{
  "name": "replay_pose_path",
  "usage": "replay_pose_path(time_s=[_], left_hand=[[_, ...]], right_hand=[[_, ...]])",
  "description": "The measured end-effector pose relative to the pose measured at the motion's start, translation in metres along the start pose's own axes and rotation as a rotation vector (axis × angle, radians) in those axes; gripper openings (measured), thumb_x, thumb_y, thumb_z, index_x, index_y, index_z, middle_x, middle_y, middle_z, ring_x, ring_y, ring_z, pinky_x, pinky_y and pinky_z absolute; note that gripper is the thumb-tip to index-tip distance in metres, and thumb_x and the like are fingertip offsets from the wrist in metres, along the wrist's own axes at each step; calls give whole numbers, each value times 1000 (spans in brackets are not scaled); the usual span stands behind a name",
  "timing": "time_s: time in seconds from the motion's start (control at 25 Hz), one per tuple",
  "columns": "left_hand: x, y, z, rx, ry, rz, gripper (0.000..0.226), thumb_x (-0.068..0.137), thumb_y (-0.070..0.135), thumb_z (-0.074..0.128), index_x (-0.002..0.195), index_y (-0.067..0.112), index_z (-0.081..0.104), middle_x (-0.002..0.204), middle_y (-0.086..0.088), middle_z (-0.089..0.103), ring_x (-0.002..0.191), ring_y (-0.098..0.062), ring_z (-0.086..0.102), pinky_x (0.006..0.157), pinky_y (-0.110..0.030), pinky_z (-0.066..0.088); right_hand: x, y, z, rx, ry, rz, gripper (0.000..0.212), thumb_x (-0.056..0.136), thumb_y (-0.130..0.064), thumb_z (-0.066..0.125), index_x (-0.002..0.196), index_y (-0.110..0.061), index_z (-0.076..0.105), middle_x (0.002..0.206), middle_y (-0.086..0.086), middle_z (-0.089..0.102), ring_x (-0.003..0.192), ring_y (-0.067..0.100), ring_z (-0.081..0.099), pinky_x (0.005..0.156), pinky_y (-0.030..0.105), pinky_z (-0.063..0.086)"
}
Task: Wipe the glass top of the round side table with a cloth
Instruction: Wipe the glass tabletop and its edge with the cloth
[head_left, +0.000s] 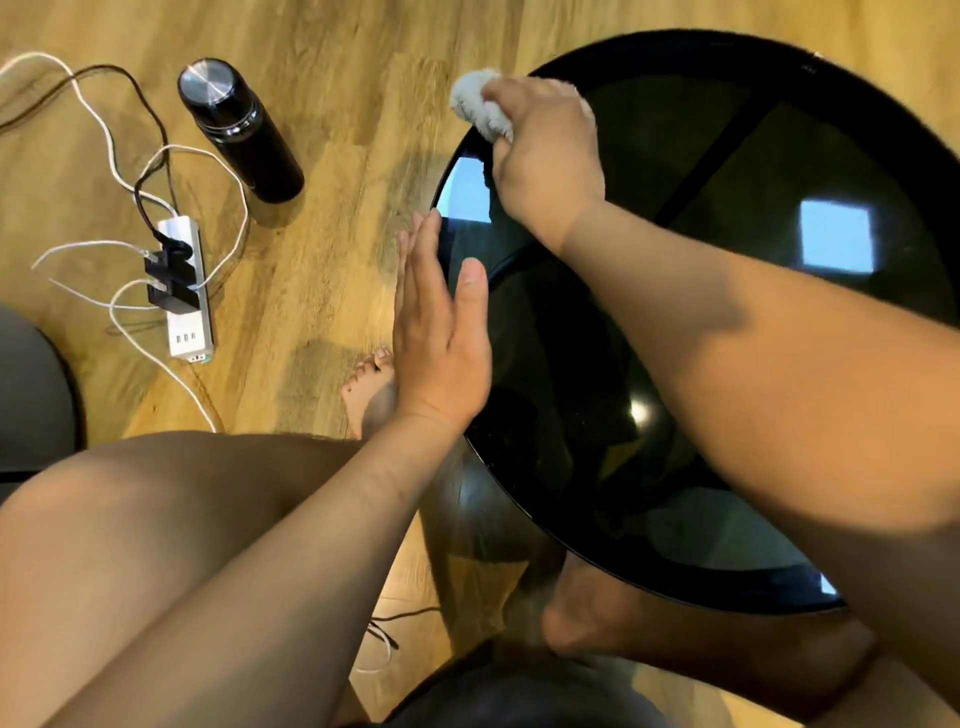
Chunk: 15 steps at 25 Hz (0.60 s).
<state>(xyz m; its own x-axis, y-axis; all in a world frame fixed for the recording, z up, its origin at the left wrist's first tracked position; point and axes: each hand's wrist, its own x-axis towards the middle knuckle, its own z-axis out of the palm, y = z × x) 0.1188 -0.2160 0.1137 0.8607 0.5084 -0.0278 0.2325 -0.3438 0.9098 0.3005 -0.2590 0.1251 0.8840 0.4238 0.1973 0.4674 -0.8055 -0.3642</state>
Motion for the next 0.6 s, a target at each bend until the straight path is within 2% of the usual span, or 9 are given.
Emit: replay_pose_path(time_s=[0.2, 0.24, 0.32, 0.44, 0.52, 0.56, 0.6], left_hand=[[1, 1, 0, -2, 84, 8, 72, 93, 55, 25, 154, 17, 22, 164, -6, 21, 151, -20, 16, 122, -47, 17], [0, 1, 0, -11, 110, 7, 74, 92, 56, 25, 153, 16, 24, 163, -8, 23, 151, -23, 18, 121, -49, 19], [-4, 2, -1, 28, 109, 19, 72, 91, 56, 24, 152, 17, 26, 163, -9, 22, 152, -24, 15, 121, -52, 15], [-6, 7, -2, 331, -2, 209, 66, 95, 52, 25, 152, 18, 29, 165, -8, 18, 154, -24, 5, 122, -54, 0], [-4, 9, -2, 586, -124, 379, 64, 98, 53, 25, 152, 19, 28, 165, -9, 16, 154, -26, 2, 121, -58, -1], [-5, 10, -1, 705, -195, 451, 65, 98, 56, 22, 153, 20, 27, 166, -9, 15, 154, -27, 1, 120, -60, 0], [-5, 10, -1, 801, -258, 512, 68, 98, 59, 19, 154, 22, 25, 166, -9, 13, 154, -27, -1, 120, -61, 1]], right_hand=[[-90, -21, -13, 188, -49, -190, 34, 84, -19, 53, 114, -20, 70, 116, 2, 70, 114, 26, 60, 102, 45, 41], [-119, -21, -20, 219, -73, -240, 34, 86, -21, 52, 114, -18, 71, 116, 2, 70, 114, 26, 60, 101, 46, 41], [-181, -11, -38, 162, -158, -317, 40, 88, -23, 47, 121, -16, 67, 126, 3, 66, 125, 25, 53, 109, 47, 36], [-266, 26, -75, 134, -230, -402, 37, 89, -19, 54, 124, -15, 64, 133, 9, 61, 132, 30, 45, 114, 49, 29], [-288, 70, -103, 19, -253, -477, 41, 86, -14, 60, 126, -21, 58, 136, 6, 59, 132, 29, 47, 114, 50, 30], [-284, 99, -113, -49, -258, -448, 44, 85, -14, 55, 127, -25, 55, 138, 3, 56, 132, 28, 47, 114, 49, 29], [-269, 128, -122, -85, -226, -334, 47, 83, -16, 49, 129, -26, 54, 139, 4, 55, 132, 29, 47, 115, 46, 28]])
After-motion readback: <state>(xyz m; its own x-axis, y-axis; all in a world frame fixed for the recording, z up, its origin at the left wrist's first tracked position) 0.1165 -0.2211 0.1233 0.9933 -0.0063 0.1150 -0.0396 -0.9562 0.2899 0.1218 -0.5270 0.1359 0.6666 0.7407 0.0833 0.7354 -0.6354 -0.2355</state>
